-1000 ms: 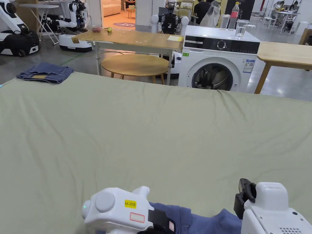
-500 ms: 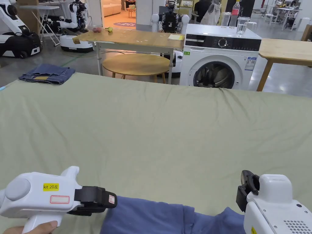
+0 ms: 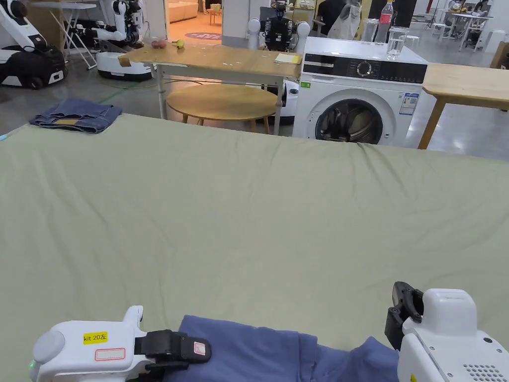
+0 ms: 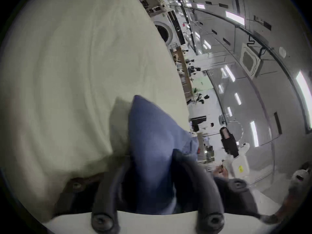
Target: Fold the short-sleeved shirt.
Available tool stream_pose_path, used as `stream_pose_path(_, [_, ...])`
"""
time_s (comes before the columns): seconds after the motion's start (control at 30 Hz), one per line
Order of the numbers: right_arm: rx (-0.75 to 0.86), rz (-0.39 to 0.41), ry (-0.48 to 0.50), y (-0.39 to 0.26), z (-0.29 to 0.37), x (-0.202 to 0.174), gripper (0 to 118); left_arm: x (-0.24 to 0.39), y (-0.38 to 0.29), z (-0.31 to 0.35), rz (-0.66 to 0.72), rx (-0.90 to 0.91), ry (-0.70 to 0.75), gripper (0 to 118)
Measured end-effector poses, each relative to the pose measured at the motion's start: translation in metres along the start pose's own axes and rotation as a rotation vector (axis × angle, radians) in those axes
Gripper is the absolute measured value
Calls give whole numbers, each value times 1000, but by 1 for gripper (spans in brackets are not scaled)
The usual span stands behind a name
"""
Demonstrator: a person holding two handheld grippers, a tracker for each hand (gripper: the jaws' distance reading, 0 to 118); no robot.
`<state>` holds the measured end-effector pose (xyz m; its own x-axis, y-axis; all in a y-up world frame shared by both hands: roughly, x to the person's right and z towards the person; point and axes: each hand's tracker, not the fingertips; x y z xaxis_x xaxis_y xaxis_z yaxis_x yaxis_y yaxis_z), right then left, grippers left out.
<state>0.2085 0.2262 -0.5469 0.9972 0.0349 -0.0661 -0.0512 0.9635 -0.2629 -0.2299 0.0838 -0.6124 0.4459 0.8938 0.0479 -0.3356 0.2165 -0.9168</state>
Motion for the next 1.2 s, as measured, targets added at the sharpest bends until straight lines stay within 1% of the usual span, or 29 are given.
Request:
stream_pose_path(0.03, [-1, -3, -1, 0, 0, 0, 0, 0, -1, -1, -8, -6, 26, 15])
stream_pose_path(0.13, [-8, -9, -2, -1, 0, 1, 0, 5, -2, 4, -23, 7, 3, 8])
stream_pose_path(0.33, [-6, -7, -7, 0, 2, 6, 0, 38, 1, 28, -116, 51, 40, 5])
stream_pose_path(0.4, [-3, -5, -8, 2, 2, 8, 0, 54, 4, 45, -160, 86, 68, 5])
stream_pose_path(0.47, [1, -5, -6, 4, 2, 9, 0, 66, 11, 66, -166, 120, 75, 5])
stream_pose_path(0.53, [5, -4, -6, 5, 1, 9, 0, 83, 14, 88, -181, 158, 113, 5])
stream_pose_path(0.6, [7, -3, -2, 6, 0, 8, 0, 100, 19, 110, -223, 182, 223, 5])
stream_pose_path(0.67, [9, -3, 2, 7, -1, 7, 0, 112, 24, 124, -232, 198, 340, 5])
stream_pose_path(0.73, [11, -2, 7, 7, -2, 5, 0, 123, 26, 131, -234, 206, 389, 5])
stream_pose_path(0.83, [6, -3, 15, 6, -4, 2, 0, 143, 26, 126, -258, 210, 434, 5])
stream_pose_path(0.87, [6, -3, 18, 6, -4, 1, 0, 152, 24, 120, -275, 197, 471, 5])
stream_pose_path(0.97, [1, 0, 22, 4, -5, -2, 0, 174, 18, 100, -333, 164, 519, 5])
stream_pose_path(1.2, [-7, 11, 21, 3, -3, -3, 0, 228, 5, 49, -443, 83, 494, 5])
